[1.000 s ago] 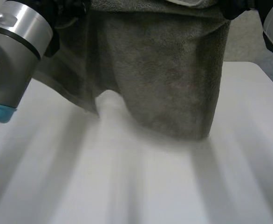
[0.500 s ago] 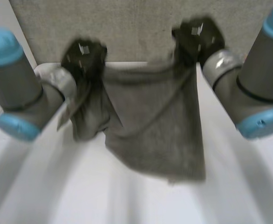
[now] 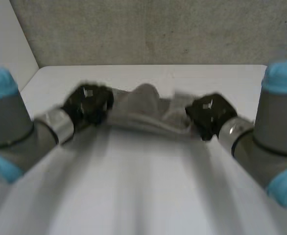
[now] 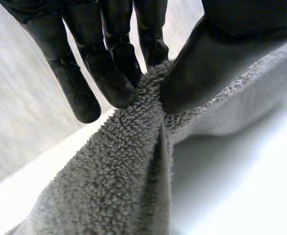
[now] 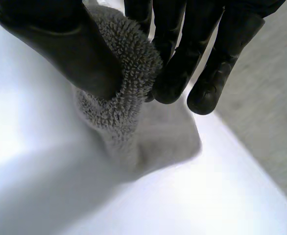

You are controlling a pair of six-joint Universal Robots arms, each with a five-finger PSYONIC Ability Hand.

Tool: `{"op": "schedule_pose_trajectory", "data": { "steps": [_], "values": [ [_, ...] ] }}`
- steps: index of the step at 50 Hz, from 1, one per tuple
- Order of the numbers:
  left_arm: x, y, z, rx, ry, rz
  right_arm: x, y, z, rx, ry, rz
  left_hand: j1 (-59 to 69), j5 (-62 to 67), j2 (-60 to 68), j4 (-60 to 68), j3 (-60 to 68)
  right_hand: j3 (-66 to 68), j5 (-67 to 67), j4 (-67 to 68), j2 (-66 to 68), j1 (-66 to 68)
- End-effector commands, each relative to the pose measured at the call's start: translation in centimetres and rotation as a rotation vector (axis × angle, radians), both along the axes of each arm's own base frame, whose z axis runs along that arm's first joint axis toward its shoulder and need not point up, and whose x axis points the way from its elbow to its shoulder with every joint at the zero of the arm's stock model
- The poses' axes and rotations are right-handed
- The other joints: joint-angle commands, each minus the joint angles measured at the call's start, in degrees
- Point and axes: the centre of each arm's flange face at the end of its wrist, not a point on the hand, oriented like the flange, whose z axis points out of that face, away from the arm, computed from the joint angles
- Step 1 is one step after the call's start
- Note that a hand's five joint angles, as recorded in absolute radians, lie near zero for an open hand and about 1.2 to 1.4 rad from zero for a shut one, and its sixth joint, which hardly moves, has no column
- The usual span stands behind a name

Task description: Fold the towel.

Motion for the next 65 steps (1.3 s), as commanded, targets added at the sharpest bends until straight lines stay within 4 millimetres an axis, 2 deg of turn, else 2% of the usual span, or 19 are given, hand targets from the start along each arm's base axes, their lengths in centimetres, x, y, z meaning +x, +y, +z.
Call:
{"op": "schedule_pose_trajectory", "data": {
  "steps": [1, 6, 8, 9, 11, 12, 14, 18, 24, 33, 40, 45, 52, 60, 65],
  "values": [
    [1.4, 3.2, -7.4, 0.096, -0.180, -0.046, -0.8, 1.4, -3.8, 0.042, 0.097, 0.027, 4.92, 4.74, 4.91, 2.07, 2.59, -1.02, -1.26, -2.08, -0.58, -0.02],
    [1.4, 3.1, -7.6, 0.071, -0.208, -0.054, -0.8, 1.3, -4.3, 0.051, 0.105, 0.026, 4.92, 4.74, 4.91, 2.07, 2.59, -9.40, -9.65, -10.46, -8.96, -8.40],
    [1.4, 3.0, -7.5, 0.064, -0.205, -0.053, -0.8, 1.2, -4.1, 0.047, 0.095, 0.024, 4.92, 4.74, 4.91, 2.07, 2.59, -21.49, -21.74, -22.55, -21.05, -20.49],
    [1.3, 2.8, -7.4, 0.057, -0.203, -0.051, -0.8, 1.2, -4.1, 0.046, 0.095, 0.024, 4.92, 4.74, 4.91, 2.07, 2.59, -21.55, -21.80, -22.61, -21.11, -20.55],
    [1.3, 2.7, -7.4, 0.051, -0.200, -0.048, -0.7, 1.3, -4.2, 0.050, 0.092, 0.033, 4.92, 4.74, 4.91, 2.07, 2.59, -37.95, -38.20, -39.02, -37.51, -36.96],
    [1.4, 2.5, -7.3, 0.045, -0.194, -0.045, -0.7, 1.3, -4.2, 0.050, 0.091, 0.034, 4.92, 4.74, 4.91, 2.07, 2.59, -38.03, -38.28, -39.10, -37.60, -37.04],
    [1.4, 2.4, -7.3, 0.041, -0.187, -0.039, -0.5, 1.4, -4.5, 0.053, 0.077, 0.066, 4.92, 4.74, 4.91, 2.07, 2.59, -46.58, -46.83, -47.65, -46.14, -45.59],
    [1.5, 2.3, -7.4, 0.043, -0.179, -0.032, -0.2, 1.7, -5.0, 0.062, 0.062, 0.109, 4.92, 4.74, 4.91, 2.07, 2.59, -50.97, -51.22, -52.03, -50.53, -49.97],
    [1.6, 2.4, -7.5, 0.054, -0.173, -0.028, -0.2, 2.2, -5.1, 0.069, 0.058, 0.131, 4.92, 4.74, 4.91, 2.07, 2.59, -51.66, -51.91, -52.72, -51.22, -50.66],
    [1.8, 2.4, -7.6, 0.061, -0.172, -0.021, -0.6, 3.4, -3.1, 0.025, 0.031, 0.136, 4.92, 4.74, 4.91, 2.07, 2.59, -46.96, -47.21, -48.02, -46.52, -45.96],
    [1.8, 2.4, -7.6, 0.075, -0.157, -0.015, -0.5, 3.9, -2.9, 0.019, 0.029, 0.149, 4.92, 4.74, 4.91, 2.07, 2.59, -47.12, -47.37, -48.18, -46.68, -46.12],
    [1.9, 2.2, -7.5, 0.092, -0.133, 0.000, 0.0, 2.9, -1.2, -0.026, 0.005, 0.136, 4.92, 4.74, 4.91, 2.07, 2.59, -47.79, -48.04, -48.85, -47.35, -46.79],
    [2.0, 2.4, -7.5, 0.104, -0.126, 0.002, 0.5, 3.5, 0.2, 0.052, -0.074, 0.115, 4.92, 4.74, 4.91, 2.07, 2.59, -47.79, -48.04, -48.85, -47.35, -46.79],
    [2.0, 2.9, -7.8, 0.117, -0.130, -0.002, 1.8, 3.8, -2.4, 0.175, -0.088, 0.117, 4.92, 4.74, 4.91, 2.07, 2.59, -46.95, -47.20, -48.01, -46.51, -45.95],
    [2.1, 2.9, -7.8, 0.117, -0.129, -0.002, 2.6, 3.3, -3.9, 0.209, -0.113, 0.095, 4.92, 4.74, 4.91, 2.07, 2.59, -46.61, -46.86, -47.68, -46.17, -45.62]
  ]
}}
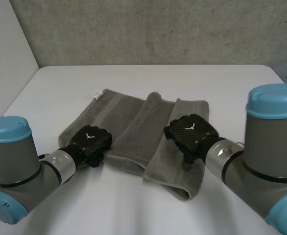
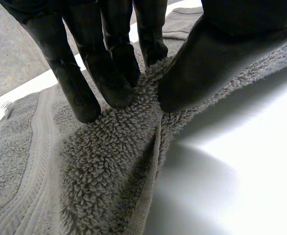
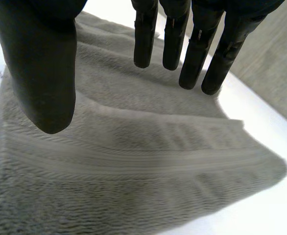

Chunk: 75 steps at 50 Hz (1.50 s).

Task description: Fold the towel.

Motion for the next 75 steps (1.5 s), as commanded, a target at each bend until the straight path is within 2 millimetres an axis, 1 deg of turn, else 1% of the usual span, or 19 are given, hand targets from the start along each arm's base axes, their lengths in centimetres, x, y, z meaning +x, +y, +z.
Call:
{"op": "schedule_pose_trajectory", "data": {
  "steps": [1, 22, 33, 36, 40, 42, 43, 44, 46, 47, 49, 55, 57, 58, 60, 63, 66, 68, 75],
  "values": [
    [0.0, 0.1, -0.1, 0.002, -0.001, 0.000, 1.1, -0.5, -2.4, 0.062, -0.017, -0.020, 4.92, 4.22, 4.70, 2.06, 2.57, 1.57, 0.54, 1.69, 1.30, 1.55],
    [0.0, 0.2, -0.2, 0.008, -0.002, -0.003, 2.9, 3.1, -3.7, 0.076, 0.040, 0.109, 4.92, 4.22, 4.70, 2.06, 2.57, -1.29, -2.32, -1.17, -1.56, -1.31],
    [0.0, 0.4, -0.3, 0.011, -0.003, -0.006, 3.2, 2.8, -5.6, 0.093, 0.078, 0.114, 4.92, 4.22, 4.70, 2.06, 2.57, 0.39, -0.64, 0.51, 0.12, 0.37],
    [0.0, 0.4, -0.3, 0.011, -0.003, -0.006, 3.2, 2.4, -5.9, 0.095, 0.079, 0.108, 4.92, 4.22, 4.70, 2.06, 2.57, 14.52, 13.49, 14.64, 14.25, 14.50],
    [0.0, 0.4, -0.3, 0.011, -0.003, -0.006, 3.3, 1.5, -4.6, 0.048, 0.025, 0.078, 4.92, 4.22, 4.70, 2.06, 2.57, 51.73, 50.70, 51.85, 51.46, 51.71],
    [0.0, 0.4, -0.3, 0.011, -0.003, -0.006, 3.3, 1.0, -3.3, 0.004, -0.010, 0.054, 4.92, 4.22, 4.70, 2.06, 2.57, 52.64, 51.62, 52.76, 52.38, 52.62],
    [0.0, 0.4, -0.3, 0.011, -0.003, -0.006, 2.9, 0.3, -1.7, -0.048, -0.051, 0.009, 4.92, 4.22, 4.70, 2.06, 2.57, 52.64, 51.62, 52.76, 52.38, 52.62],
    [0.0, 0.4, -0.3, 0.011, -0.003, -0.006, 2.9, 0.3, -1.7, -0.049, -0.052, 0.009, 4.92, 4.22, 4.70, 2.06, 2.57, 52.64, 51.62, 52.76, 52.38, 52.62],
    [0.0, 0.3, -0.3, 0.011, -0.004, -0.003, 0.2, -3.0, 1.3, -0.143, -0.120, -0.179, 4.92, 4.22, 4.70, 2.06, 2.57, 52.64, 51.62, 52.76, 52.38, 52.62],
    [0.0, 0.3, -0.3, 0.011, -0.004, -0.003, 0.2, -3.0, 1.3, -0.144, -0.120, -0.180, 4.92, 4.22, 4.70, 2.06, 2.57, 52.64, 51.62, 52.76, 52.38, 52.62],
    [0.1, 0.3, -0.3, 0.011, -0.004, -0.002, -3.3, -5.8, 2.9, -0.217, -0.135, -0.366, 4.92, 4.22, 4.70, 2.06, 2.57, 52.64, 51.62, 52.76, 52.38, 52.62],
    [0.0, 0.3, -0.3, 0.010, -0.003, -0.003, -7.6, -7.4, 2.7, -0.248, -0.091, -0.519, 4.92, 4.22, 4.70, 2.06, 2.57, 52.64, 51.62, 52.76, 52.38, 52.62],
    [0.0, 0.4, -0.3, 0.010, -0.003, -0.005, -10.4, -8.3, 1.4, -0.254, -0.025, -0.594, 4.92, 4.22, 4.70, 2.06, 2.57, 41.52, 40.49, 41.64, 41.25, 41.50],
    [-0.1, 0.5, -0.3, 0.010, -0.003, -0.008, -10.4, -8.3, 1.4, -0.254, -0.024, -0.594, 4.92, 4.22, 4.70, 2.06, 2.57, 41.43, 40.41, 41.55, 41.17, 41.42],
    [-0.2, 0.5, -0.3, 0.010, -0.003, -0.011, -12.0, -8.3, -0.1, -0.235, 0.060, -0.613, 4.92, 4.22, 4.70, 2.06, 2.57, -8.59, -9.62, -8.47, -8.85, -8.61],
    [-0.3, 0.6, -0.3, 0.010, -0.003, -0.016, -12.3, -8.0, -0.7, -0.232, 0.105, -0.617, 4.92, 4.22, 4.70, 2.06, 2.57, -14.92, -15.95, -14.80, -15.18, -14.94],
    [-0.3, 0.7, -0.2, 0.008, -0.004, -0.017, -10.9, -6.5, -1.5, -0.220, 0.125, -0.543, 4.92, 4.22, 4.70, 2.06, 2.57, -17.36, -18.38, -17.24, -17.62, -17.38],
    [-0.4, 0.8, -0.2, 0.009, -0.003, -0.020, -9.1, -4.9, -0.9, -0.239, 0.101, -0.470, 4.92, 4.22, 4.70, 2.06, 2.57, -17.36, -18.38, -17.24, -17.62, -17.38],
    [-0.8, 0.8, 0.1, 0.005, 0.004, -0.027, -6.6, -2.5, 0.4, -0.267, 0.042, -0.317, 4.92, 4.22, 4.70, 2.06, 2.57, -17.36, -18.38, -17.24, -17.62, -17.38]
  ]
}}
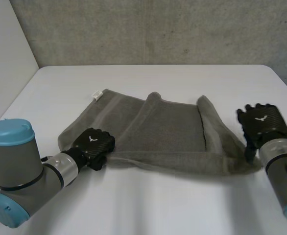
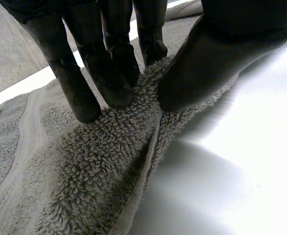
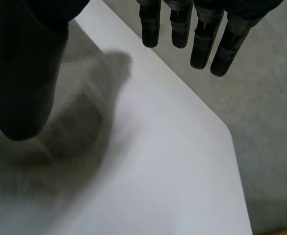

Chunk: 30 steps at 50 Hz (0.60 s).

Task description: Fold the towel.

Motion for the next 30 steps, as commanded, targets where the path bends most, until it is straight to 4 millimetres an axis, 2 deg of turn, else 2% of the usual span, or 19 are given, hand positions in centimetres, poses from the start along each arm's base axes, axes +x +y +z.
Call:
{"op": "schedule_pose_trajectory", "data": {
  "steps": [1, 6, 13, 22, 25, 30],
  "values": [
    [-0.4, -0.1, 0.4, -0.003, 0.013, -0.005, 3.2, 3.0, 1.1, -0.018, -0.035, 0.197, 4.92, 4.13, 4.70, 2.05, 2.57, -4.14, -3.44, -4.71, -3.87, -3.64],
    [-0.6, -0.8, 1.8, -0.015, 0.066, 0.015, 4.0, 4.0, 0.3, 0.028, -0.027, 0.277, 4.92, 4.13, 4.70, 2.05, 2.57, -4.14, -3.44, -4.71, -3.87, -3.64],
    [-0.9, -1.9, 4.0, -0.006, 0.155, 0.049, 4.0, 5.1, -1.2, 0.151, -0.013, 0.318, 4.92, 4.13, 4.70, 2.05, 2.57, -4.14, -3.44, -4.71, -3.87, -3.64],
    [-1.4, -2.8, 5.2, 0.032, 0.162, 0.052, 4.2, 5.6, -2.0, 0.207, -0.035, 0.342, 4.92, 4.13, 4.70, 2.05, 2.57, -2.88, -2.18, -3.45, -2.60, -2.38],
    [-1.6, -3.1, 5.2, 0.052, 0.163, 0.057, 4.3, 5.6, -2.6, 0.239, -0.073, 0.331, 4.92, 4.13, 4.70, 2.05, 2.57, 1.16, 1.86, 0.59, 1.43, 1.66],
    [-1.7, -3.6, 5.3, 0.085, 0.185, 0.070, 4.6, 5.1, -5.0, 0.322, -0.119, 0.298, 4.92, 4.13, 4.70, 2.05, 2.57, 6.04, 6.73, 5.46, 6.31, 6.54]
  ]
}}
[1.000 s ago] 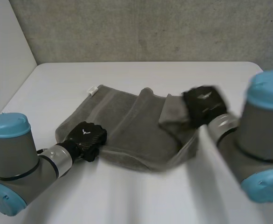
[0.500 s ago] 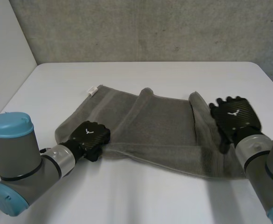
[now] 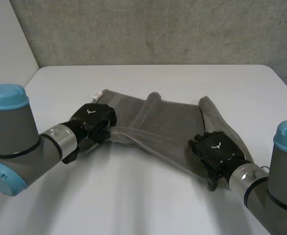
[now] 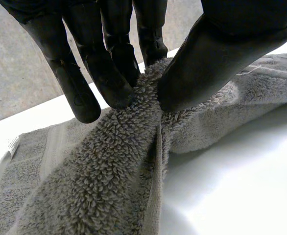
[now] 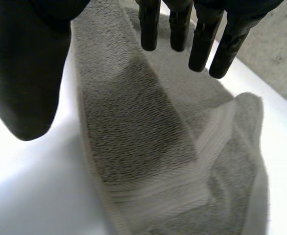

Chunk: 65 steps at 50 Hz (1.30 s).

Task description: Fold the towel.

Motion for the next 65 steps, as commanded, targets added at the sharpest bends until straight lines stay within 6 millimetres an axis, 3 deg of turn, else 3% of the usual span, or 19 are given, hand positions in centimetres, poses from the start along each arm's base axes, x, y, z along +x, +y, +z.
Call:
{"op": "schedule_pose_trajectory", "data": {
  "steps": [1, 7, 20, 24, 36, 39, 41, 44, 46, 47, 49, 51, 53, 58, 65],
  "values": [
    [-0.3, -0.6, 0.2, 0.046, 0.031, 0.015, 0.3, -0.4, -2.4, 0.092, -0.036, -0.037, 4.90, 3.99, 4.70, 2.04, 2.57, 3.67, 3.12, 3.54, 3.50, 3.25],
    [-0.3, -0.8, 0.2, 0.068, 0.061, 0.029, 0.5, -1.1, -4.2, 0.099, -0.036, -0.045, 4.90, 3.99, 4.70, 2.04, 2.57, 8.70, 8.15, 8.56, 8.53, 8.28],
    [-0.3, -0.8, 0.1, 0.073, 0.063, 0.031, 1.2, -2.1, -4.4, 0.053, -0.104, -0.057, 4.90, 3.99, 4.70, 2.04, 2.57, 21.84, 21.28, 21.70, 21.67, 21.42],
    [-0.3, -0.7, 0.1, 0.075, 0.062, 0.031, 1.3, -2.3, -4.7, 0.060, -0.106, -0.060, 4.90, 3.99, 4.70, 2.04, 2.57, 33.57, 33.02, 33.44, 33.40, 33.15],
    [-0.3, -0.7, 0.3, 0.071, 0.065, 0.031, 1.3, -2.6, -5.6, 0.082, -0.095, -0.063, 4.90, 3.99, 4.70, 2.04, 2.57, 31.09, 30.54, 30.95, 30.92, 30.67],
    [-0.2, -0.7, 0.2, 0.073, 0.064, 0.032, 1.3, -2.7, -5.6, 0.082, -0.095, -0.065, 4.90, 3.99, 4.70, 2.04, 2.57, 41.52, 40.96, 41.38, 41.35, 41.10],
    [-0.2, -0.6, 0.1, 0.076, 0.063, 0.031, 1.4, -3.7, -4.0, 0.037, -0.119, -0.076, 4.90, 3.99, 4.70, 2.04, 2.57, 63.42, 62.87, 63.28, 63.25, 63.00],
    [-0.2, -0.5, -0.3, 0.083, 0.057, 0.029, 1.6, -4.1, -2.5, -0.003, -0.142, -0.076, 4.90, 3.99, 4.70, 2.04, 2.57, 63.50, 62.94, 63.36, 63.33, 63.08],
    [-0.1, -0.2, -0.7, 0.094, 0.048, 0.026, 1.6, -4.6, 1.4, -0.096, -0.201, -0.074, 4.90, 3.99, 4.70, 2.04, 2.57, 63.50, 62.94, 63.36, 63.33, 63.08],
    [0.0, 0.1, -1.2, 0.103, 0.042, 0.024, 1.6, -4.6, 1.4, -0.096, -0.201, -0.074, 4.90, 3.99, 4.70, 2.04, 2.57, 63.50, 62.94, 63.36, 63.33, 63.08],
    [0.1, 0.3, -1.6, 0.107, 0.039, 0.025, 0.7, -5.4, 4.6, -0.178, -0.256, -0.107, 4.90, 3.99, 4.70, 2.04, 2.57, 63.50, 62.94, 63.36, 63.33, 63.08],
    [0.2, 0.3, -2.1, 0.104, 0.040, 0.026, 0.3, -5.7, 5.3, -0.192, -0.268, -0.125, 4.90, 3.99, 4.70, 2.04, 2.57, 63.50, 62.94, 63.36, 63.33, 63.08],
    [0.3, 0.5, -3.1, 0.096, 0.039, 0.033, 0.0, -5.8, 5.3, -0.186, -0.273, -0.136, -6.12, -7.03, -6.33, -8.99, -8.45, 63.50, 62.94, 63.36, 63.33, 63.08],
    [0.6, 0.6, -3.8, 0.085, 0.033, 0.060, -0.2, -5.4, 4.5, -0.151, -0.267, -0.144, -19.09, -20.00, -19.30, -21.96, -21.42, 63.50, 62.94, 63.36, 63.33, 63.08],
    [1.2, 1.0, -4.6, 0.101, 0.007, 0.110, -0.2, -4.7, 3.6, -0.124, -0.249, -0.139, -22.67, -23.57, -22.87, -25.53, -25.00, 63.50, 62.94, 63.36, 63.33, 63.08]
  ]
}}
